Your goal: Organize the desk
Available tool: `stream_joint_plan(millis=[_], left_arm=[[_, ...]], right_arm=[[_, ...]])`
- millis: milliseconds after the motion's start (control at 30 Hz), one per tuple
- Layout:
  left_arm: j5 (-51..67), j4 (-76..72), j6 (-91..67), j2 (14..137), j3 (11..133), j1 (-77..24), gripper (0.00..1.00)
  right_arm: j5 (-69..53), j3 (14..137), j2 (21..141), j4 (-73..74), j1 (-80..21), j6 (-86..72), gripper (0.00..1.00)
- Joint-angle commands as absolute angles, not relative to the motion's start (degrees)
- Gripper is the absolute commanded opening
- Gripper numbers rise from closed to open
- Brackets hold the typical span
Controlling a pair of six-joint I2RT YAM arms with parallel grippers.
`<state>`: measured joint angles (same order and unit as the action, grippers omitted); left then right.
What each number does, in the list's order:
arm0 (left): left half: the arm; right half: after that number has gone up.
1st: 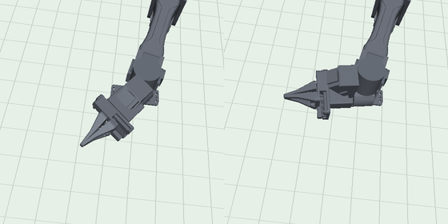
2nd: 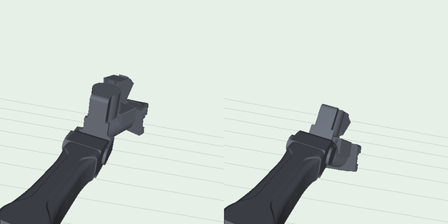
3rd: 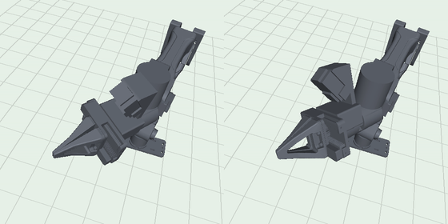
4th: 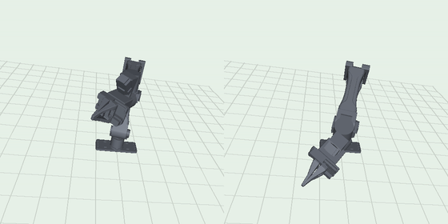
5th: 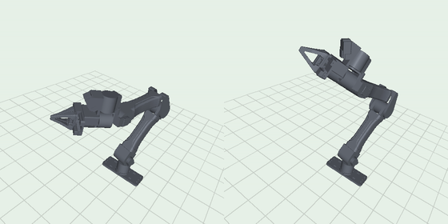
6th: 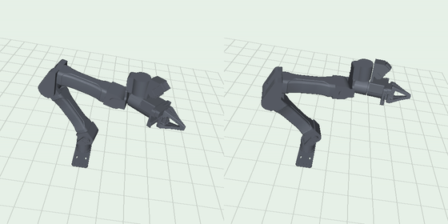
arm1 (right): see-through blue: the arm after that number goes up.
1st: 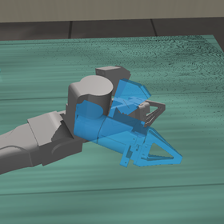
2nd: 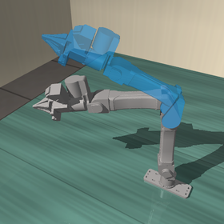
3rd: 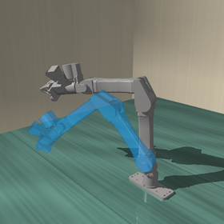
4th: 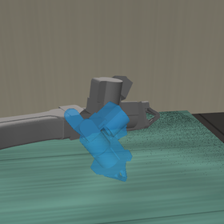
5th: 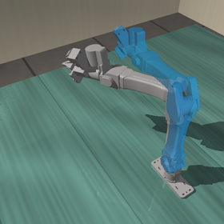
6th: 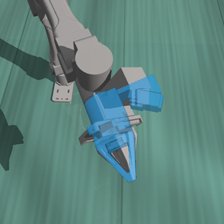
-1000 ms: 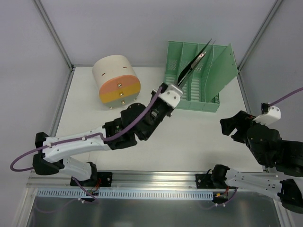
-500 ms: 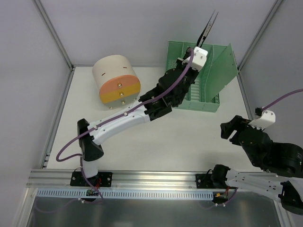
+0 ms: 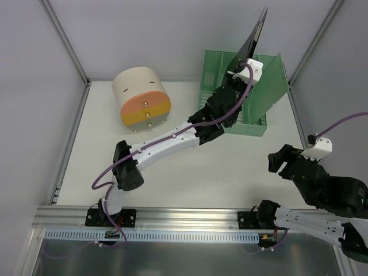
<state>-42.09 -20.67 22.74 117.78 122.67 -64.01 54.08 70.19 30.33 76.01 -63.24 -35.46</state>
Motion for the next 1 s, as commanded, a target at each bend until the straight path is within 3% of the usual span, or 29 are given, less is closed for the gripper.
stream_joint_plan(millis=[0, 967], left_arm=[[-43.9, -31.1, 26.1, 117.0, 126.1, -63.5, 0.00], [-45.6, -48.2, 30.0, 124.4, 123.1, -62.1, 0.00]], right_arm=[[55.0, 69.7, 29.7, 75.1, -63.4, -34.8, 0.75], [50.1, 65.6, 28.9, 70.6, -63.4, -32.4, 0.74]])
